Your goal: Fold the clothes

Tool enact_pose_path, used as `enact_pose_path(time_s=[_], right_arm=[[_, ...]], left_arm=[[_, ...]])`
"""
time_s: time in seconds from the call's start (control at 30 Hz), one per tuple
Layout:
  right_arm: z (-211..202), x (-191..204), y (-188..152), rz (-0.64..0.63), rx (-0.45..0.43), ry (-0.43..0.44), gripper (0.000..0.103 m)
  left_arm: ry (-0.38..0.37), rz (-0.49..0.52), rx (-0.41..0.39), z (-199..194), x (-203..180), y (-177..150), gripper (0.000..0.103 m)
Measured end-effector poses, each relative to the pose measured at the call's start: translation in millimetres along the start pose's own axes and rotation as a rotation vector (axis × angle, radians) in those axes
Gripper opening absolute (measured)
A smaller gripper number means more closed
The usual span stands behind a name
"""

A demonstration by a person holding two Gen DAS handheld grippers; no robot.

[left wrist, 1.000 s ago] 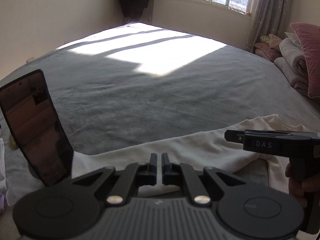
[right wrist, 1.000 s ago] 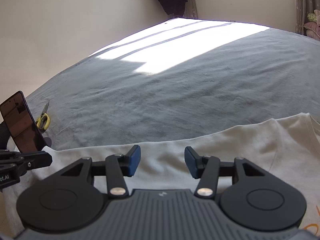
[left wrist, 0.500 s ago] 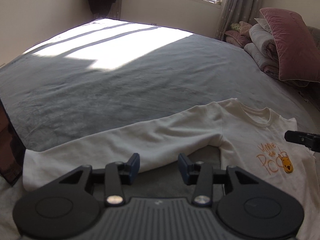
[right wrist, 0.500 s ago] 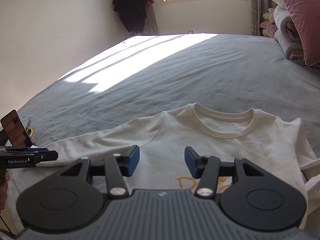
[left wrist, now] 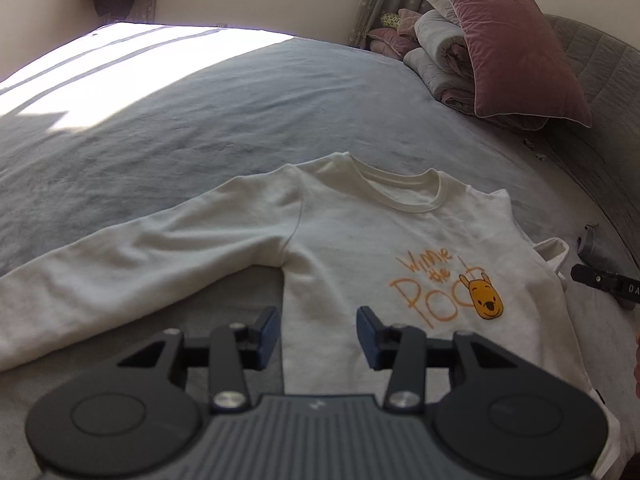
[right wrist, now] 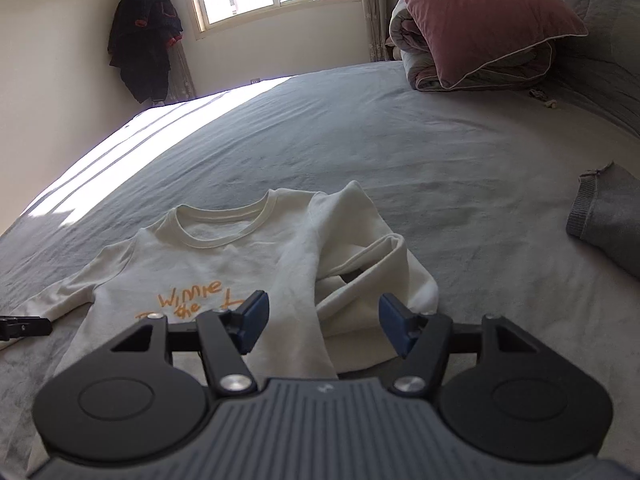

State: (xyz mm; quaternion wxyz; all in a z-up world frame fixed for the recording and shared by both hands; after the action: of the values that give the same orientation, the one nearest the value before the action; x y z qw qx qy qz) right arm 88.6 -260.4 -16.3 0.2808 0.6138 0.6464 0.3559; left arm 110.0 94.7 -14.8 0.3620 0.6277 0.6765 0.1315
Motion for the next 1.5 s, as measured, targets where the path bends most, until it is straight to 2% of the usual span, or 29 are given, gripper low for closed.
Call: enact_pose_path(time_s=[0.3, 0.43, 0.53, 0.63, 0.73, 0.8, 0.83, 0.87, 0.93, 1.1, 1.27, 1.4, 1.5], right_arm=[[2.1, -60.3, -3.0, 0.195, -0.028, -0.019, 0.065], [9.1, -81.4, -8.8, 0.284, 0.005, -0.007, 0.065], [20.5, -87.0, -17.5, 0.343, 0.057, 0.011, 0.065], [30.9, -84.6, -27.6, 0.397, 0.102, 0.066, 0.065], [35.0, -79.6, -30.8, 0.414, 0.087, 0.081, 0.065], [37.2, -77.1, -30.5, 0.417, 0.067, 0.084, 0.059], [38.3, -75.8, -30.2, 0.418, 0.061, 0.091, 0.047], [39.5, -74.3, -30.0, 0.421, 0.059, 0.103, 0.030], [38.8, -70.6, -27.8, 0.411, 0.053, 0.093, 0.018], [23.0, -55.4, -7.9, 0.332, -0.037, 0.050, 0.013], [5.7, -15.0, 11.7, 0.212, -0.116, 0.131, 0.013], [9.3, 22.8, 14.0, 0.115, -0.103, 0.220, 0.012], [26.8, 44.8, -4.6, 0.055, -0.022, 0.248, 0.009]], left_arm=[[-0.071, 0.013, 0.022, 26.1, -30.7, -11.6, 0.044], [-0.084, 0.002, 0.023, 35.6, -38.4, -15.9, 0.045], [-0.082, 0.006, 0.026, 39.9, -41.3, -17.7, 0.045], [-0.077, 0.012, 0.030, 42.5, -42.6, -19.2, 0.045], [-0.073, 0.018, 0.034, 45.2, -44.0, -20.6, 0.045], [-0.070, 0.022, 0.037, 47.0, -44.9, -21.5, 0.046], [-0.068, 0.024, 0.038, 47.9, -45.3, -22.0, 0.046], [-0.067, 0.026, 0.039, 48.8, -45.8, -22.5, 0.046], [-0.060, 0.033, 0.041, 48.3, -45.8, -23.4, 0.046], [-0.058, 0.038, 0.037, 42.4, -44.0, -22.1, 0.046], [-0.046, 0.038, 0.037, 38.7, -42.0, -21.1, 0.046], [-0.050, 0.030, 0.037, 35.8, -43.5, -20.7, 0.046], [-0.055, 0.028, 0.044, 34.4, -46.4, -21.8, 0.046]])
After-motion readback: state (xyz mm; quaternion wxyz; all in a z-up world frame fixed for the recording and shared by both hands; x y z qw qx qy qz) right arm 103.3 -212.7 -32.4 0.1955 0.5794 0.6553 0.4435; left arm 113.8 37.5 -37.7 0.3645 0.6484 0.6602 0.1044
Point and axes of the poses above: each gripper's, at about its wrist camera, not at the fingertips, and z roughly the way its jaws point, x to its left, y to its top, the point moved 4 cm from there along z, roughly the way its jaws point, and after that the axes turned 9 degrees about -z, right-handed, at the moved point
